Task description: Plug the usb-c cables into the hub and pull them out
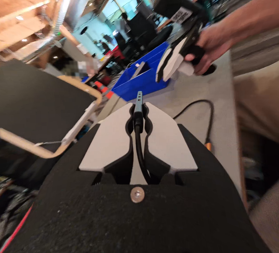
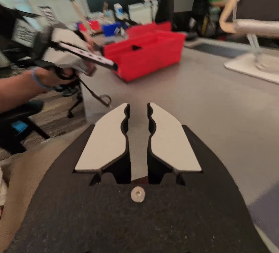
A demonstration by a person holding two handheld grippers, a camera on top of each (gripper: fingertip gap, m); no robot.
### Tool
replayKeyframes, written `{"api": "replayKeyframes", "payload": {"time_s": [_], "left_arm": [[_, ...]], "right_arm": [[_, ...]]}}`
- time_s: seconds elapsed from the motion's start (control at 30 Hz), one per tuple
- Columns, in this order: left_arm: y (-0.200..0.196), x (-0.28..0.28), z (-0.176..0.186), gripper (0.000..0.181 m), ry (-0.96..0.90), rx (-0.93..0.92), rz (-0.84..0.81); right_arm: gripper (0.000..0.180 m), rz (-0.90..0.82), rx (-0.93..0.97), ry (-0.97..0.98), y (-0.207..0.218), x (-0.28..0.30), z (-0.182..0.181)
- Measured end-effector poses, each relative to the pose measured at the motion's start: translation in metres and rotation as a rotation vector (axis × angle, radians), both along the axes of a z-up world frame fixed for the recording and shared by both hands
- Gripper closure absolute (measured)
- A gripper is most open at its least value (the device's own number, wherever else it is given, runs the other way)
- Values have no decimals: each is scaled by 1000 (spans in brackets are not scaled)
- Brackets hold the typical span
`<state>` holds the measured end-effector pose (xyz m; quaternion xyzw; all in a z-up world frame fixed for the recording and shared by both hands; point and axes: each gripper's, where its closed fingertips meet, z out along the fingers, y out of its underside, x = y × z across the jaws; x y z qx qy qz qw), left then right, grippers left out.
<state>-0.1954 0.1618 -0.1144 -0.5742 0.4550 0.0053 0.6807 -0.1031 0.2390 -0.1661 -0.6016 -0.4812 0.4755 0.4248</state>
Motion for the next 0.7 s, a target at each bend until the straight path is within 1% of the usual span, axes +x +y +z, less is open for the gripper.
{"api": "replayKeyframes", "payload": {"time_s": [0.07, 0.1, 0.17, 0.2, 0.27, 0.37, 0.4, 0.53, 0.6, 0.7], "left_arm": [[0, -16, -2, 171, 1, 34, 74], [0, -21, -5, 171, -10, 50, 109], [-3, -28, -14, 172, -36, 64, 160], [-4, -28, -21, 172, -40, 54, 174], [-2, -31, -30, 172, -21, 54, 212], [2, -32, -27, 172, -70, 50, 217], [4, -33, -29, 172, -78, 44, 211], [6, -33, -46, 172, 33, 52, 215], [4, -31, -47, 172, 35, 52, 208], [3, -30, -48, 172, 52, 62, 211]], "right_arm": [[152, -71, -32, -105, 14, 1, -20], [152, -96, -43, -150, 18, -1, -30], [149, -108, -38, -258, 18, -9, -52], [147, -100, -12, -306, 15, -13, -61], [148, -116, 92, -405, 15, -20, -77], [156, -144, 218, -516, 23, -28, -93], [156, -148, 225, -543, 27, -31, -97], [160, -157, 173, -576, 37, -41, -103], [160, -137, 140, -601, 36, -44, -107], [158, -138, 140, -640, 37, -47, -116]]}}
